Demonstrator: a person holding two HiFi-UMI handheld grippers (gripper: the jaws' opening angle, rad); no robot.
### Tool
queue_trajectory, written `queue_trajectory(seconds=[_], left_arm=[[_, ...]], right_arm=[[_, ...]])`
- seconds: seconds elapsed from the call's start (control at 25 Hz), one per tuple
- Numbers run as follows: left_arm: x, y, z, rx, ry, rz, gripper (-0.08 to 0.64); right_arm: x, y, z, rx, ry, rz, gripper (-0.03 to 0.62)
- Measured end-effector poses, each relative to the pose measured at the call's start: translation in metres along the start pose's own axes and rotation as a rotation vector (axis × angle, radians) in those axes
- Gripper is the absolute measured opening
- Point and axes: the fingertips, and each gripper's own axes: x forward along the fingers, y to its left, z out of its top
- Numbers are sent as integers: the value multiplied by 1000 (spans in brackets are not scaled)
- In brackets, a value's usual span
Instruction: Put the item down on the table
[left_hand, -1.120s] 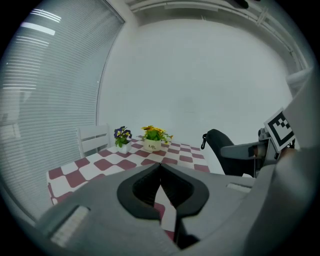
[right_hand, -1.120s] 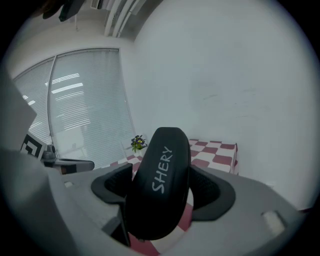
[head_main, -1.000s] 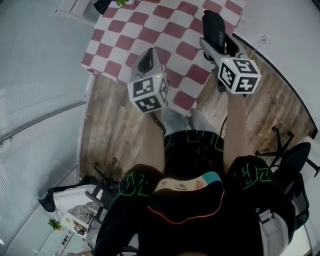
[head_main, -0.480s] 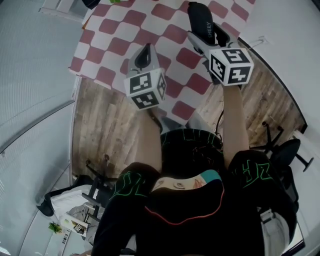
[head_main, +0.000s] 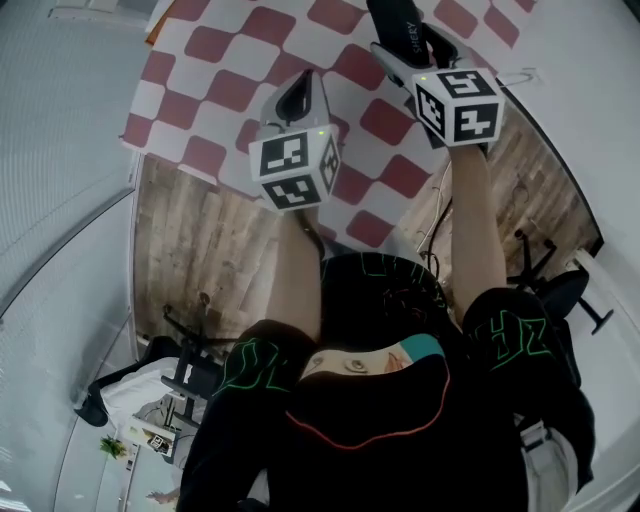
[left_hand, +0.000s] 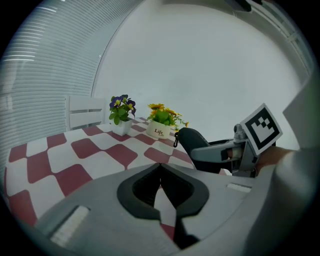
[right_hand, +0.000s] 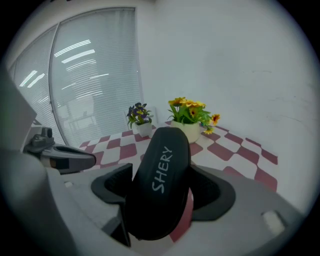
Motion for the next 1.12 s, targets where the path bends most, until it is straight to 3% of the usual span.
queue_trajectory(seconds=[0.28, 0.52, 0.84, 1.12], left_arm=[[15, 17, -3, -9, 33, 1, 9], [23, 23, -2, -14, 42, -2, 9], [21, 21, 2, -15, 32, -5, 9], [3, 20, 1, -22, 6, 15, 9]], right_arm=[[36, -1, -21, -78, 110, -7, 360], [47, -1, -25, -47, 111, -11, 360], [46, -3, -24, -16, 80, -29, 362], [16, -2, -14, 64, -32, -78, 362]])
